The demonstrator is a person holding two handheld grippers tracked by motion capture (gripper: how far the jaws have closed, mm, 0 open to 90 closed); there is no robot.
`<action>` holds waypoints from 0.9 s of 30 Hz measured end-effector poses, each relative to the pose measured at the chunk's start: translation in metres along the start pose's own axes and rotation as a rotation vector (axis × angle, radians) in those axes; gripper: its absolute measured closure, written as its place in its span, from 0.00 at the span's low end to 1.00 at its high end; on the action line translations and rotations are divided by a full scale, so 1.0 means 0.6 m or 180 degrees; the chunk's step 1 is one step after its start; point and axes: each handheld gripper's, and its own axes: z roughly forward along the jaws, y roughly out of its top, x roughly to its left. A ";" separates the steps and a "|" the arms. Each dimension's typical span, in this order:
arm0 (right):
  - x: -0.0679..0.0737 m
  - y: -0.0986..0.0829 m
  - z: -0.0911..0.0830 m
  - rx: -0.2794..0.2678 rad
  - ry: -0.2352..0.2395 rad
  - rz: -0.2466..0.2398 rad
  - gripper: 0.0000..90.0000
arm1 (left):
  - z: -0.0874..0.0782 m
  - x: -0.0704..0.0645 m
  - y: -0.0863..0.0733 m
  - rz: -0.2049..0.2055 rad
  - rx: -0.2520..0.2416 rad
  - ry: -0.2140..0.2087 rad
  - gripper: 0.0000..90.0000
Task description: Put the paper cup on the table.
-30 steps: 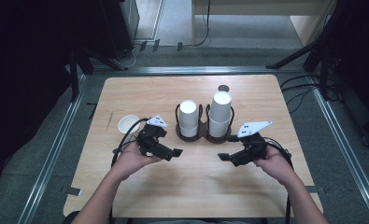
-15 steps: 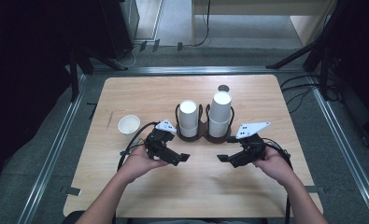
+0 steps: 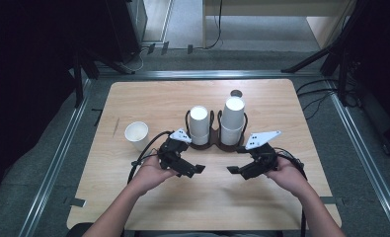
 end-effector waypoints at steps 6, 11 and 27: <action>0.001 0.000 0.002 0.0012 0.0010 -0.0016 0.24 | 0.006 -0.003 -0.001 0.0013 0.0020 -0.0014 0.01; 0.001 0.000 0.001 0.0006 0.0003 -0.0019 0.24 | 0.011 -0.007 -0.001 0.0040 0.0028 0.0029 0.01; 0.001 0.000 0.000 0.0000 -0.0001 -0.0015 0.24 | 0.013 -0.007 -0.003 0.0032 0.0000 0.0089 0.01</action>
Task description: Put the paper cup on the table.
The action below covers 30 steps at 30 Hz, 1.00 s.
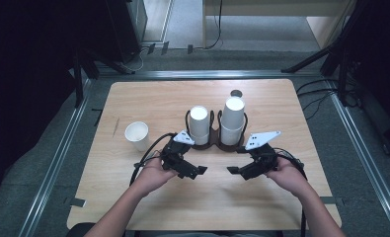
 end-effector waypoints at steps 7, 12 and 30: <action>-0.001 0.000 0.000 -0.0002 -0.0007 -0.0002 0.24 | 0.000 0.001 0.000 0.0002 -0.0001 0.0010 0.01; -0.001 0.000 0.000 0.0000 -0.0007 -0.0003 0.24 | -0.001 0.001 0.000 0.0005 -0.0009 0.0014 0.01; -0.001 -0.001 0.000 0.0009 -0.0003 -0.0012 0.24 | -0.002 0.002 0.000 0.0028 -0.0028 0.0028 0.01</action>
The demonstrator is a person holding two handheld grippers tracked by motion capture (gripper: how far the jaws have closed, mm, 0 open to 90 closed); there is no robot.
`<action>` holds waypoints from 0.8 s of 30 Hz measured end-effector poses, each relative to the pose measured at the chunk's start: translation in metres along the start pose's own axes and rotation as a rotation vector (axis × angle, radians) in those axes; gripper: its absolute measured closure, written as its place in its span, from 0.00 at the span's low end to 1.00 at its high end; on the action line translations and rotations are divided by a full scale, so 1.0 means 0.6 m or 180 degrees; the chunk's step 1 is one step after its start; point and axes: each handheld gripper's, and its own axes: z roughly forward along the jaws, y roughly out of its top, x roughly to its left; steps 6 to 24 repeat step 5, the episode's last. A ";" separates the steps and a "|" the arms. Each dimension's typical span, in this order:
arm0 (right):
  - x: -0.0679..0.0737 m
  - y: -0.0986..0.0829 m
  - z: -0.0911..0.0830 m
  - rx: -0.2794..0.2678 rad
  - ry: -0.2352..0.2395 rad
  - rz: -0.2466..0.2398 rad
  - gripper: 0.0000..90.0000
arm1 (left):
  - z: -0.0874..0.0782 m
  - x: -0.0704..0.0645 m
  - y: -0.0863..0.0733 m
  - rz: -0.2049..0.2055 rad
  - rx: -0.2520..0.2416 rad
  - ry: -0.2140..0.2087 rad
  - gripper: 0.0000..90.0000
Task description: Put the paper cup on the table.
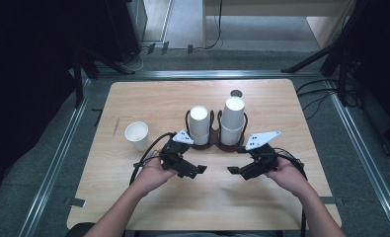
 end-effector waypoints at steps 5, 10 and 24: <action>-0.001 0.000 0.000 0.0008 -0.0001 0.0002 0.24 | 0.004 0.001 -0.003 0.0005 0.0000 0.0048 0.01; -0.001 0.000 0.000 0.0008 -0.0001 0.0002 0.24 | 0.004 0.001 -0.003 0.0005 0.0000 0.0048 0.01; -0.001 0.000 0.000 0.0008 -0.0001 0.0002 0.24 | 0.004 0.001 -0.003 0.0005 0.0000 0.0048 0.01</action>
